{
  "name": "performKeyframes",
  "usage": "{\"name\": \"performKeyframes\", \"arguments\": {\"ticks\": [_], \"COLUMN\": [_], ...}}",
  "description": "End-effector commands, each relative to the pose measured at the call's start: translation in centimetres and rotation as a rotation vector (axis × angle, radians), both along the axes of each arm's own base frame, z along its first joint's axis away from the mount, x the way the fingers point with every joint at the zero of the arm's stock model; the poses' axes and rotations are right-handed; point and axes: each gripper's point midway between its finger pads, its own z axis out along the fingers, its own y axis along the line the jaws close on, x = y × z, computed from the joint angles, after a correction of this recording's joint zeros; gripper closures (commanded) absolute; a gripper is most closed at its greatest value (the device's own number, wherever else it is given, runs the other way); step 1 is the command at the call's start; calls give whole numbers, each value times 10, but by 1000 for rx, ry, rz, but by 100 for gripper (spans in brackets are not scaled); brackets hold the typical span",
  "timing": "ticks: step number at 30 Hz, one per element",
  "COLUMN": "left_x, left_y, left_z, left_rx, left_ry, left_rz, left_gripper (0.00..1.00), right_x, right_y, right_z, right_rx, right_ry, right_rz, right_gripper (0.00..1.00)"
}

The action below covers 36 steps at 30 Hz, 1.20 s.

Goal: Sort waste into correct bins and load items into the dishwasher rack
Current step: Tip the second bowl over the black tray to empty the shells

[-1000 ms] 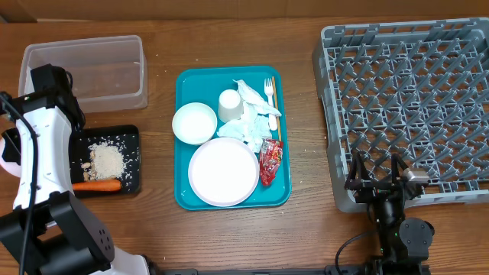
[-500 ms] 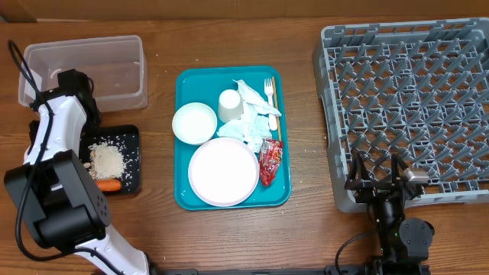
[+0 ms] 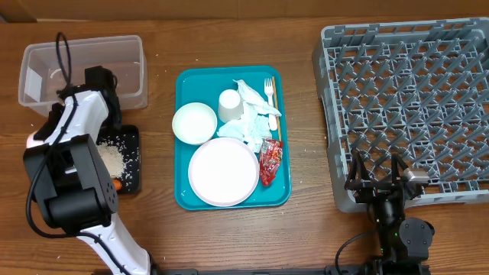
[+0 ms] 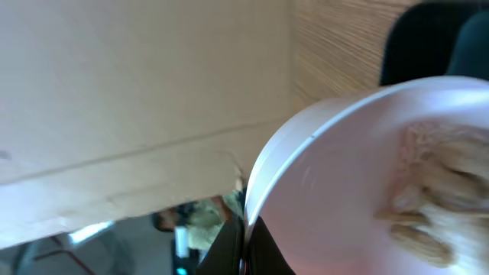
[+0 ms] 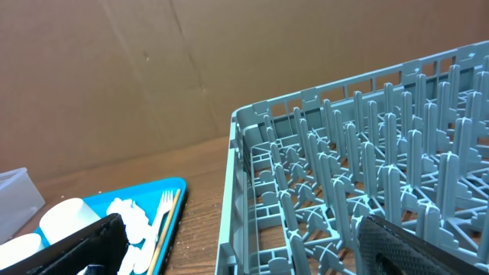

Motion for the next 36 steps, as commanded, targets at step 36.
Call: {"name": "performKeyframes", "arguments": {"ticks": [36], "left_x": [11], "left_y": [3], "left_z": [32], "left_rx": [100], "left_ry": [430], "left_rz": [-53], "left_gripper": [96], "right_x": [0], "right_y": [-3], "right_z": [-2], "right_rx": [1], "right_ry": [-1], "right_rz": [-13], "right_gripper": [0]}}
